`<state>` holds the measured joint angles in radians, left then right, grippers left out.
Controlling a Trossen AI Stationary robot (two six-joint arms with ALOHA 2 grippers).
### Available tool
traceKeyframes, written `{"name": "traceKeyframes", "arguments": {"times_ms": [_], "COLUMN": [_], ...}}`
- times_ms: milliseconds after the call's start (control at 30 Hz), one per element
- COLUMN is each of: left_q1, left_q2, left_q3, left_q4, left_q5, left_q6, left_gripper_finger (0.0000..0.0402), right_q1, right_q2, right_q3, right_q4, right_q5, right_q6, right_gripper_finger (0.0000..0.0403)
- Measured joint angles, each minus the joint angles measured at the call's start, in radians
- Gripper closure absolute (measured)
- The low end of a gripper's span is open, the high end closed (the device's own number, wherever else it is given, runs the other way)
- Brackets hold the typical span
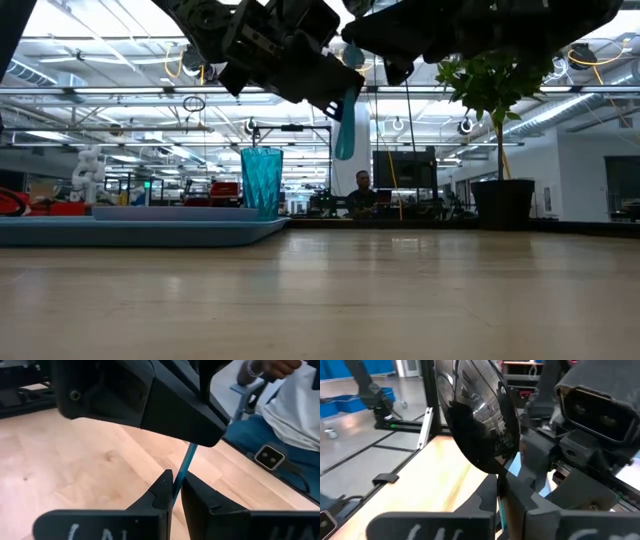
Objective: Pick and place plate/cup/fork/spoon on tray
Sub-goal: Put the blue spoon on the blue tray
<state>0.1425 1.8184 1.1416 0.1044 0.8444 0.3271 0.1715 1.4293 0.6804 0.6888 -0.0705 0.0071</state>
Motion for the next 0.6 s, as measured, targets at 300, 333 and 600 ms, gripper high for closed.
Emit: {"name": "traceKeyframes", "arguments": {"times_ms": [300, 333, 600], "left_q1": [0.007, 0.005, -0.036], "left_q2": [-0.076, -0.088, -0.139], "left_q3": [0.0, 0.001, 0.003], "left_q4": [-0.07, -0.092, -0.06], "left_q5": [-0.235, -0.281, -0.626], "left_q6": [-0.074, -0.075, -0.121], "left_gripper_finger": [0.035, 0.0344, 0.0296], "right_q1": [0.011, 0.015, 0.035], "right_q2": [-0.095, -0.11, -0.184], "right_q3": [0.0, 0.0, 0.0], "right_q4": [-0.141, -0.166, -0.269], "right_q5": [0.134, 0.165, 0.421], "right_q6": [0.014, 0.023, 0.06], "right_gripper_finger": [0.0402, 0.0402, 0.0402]}}
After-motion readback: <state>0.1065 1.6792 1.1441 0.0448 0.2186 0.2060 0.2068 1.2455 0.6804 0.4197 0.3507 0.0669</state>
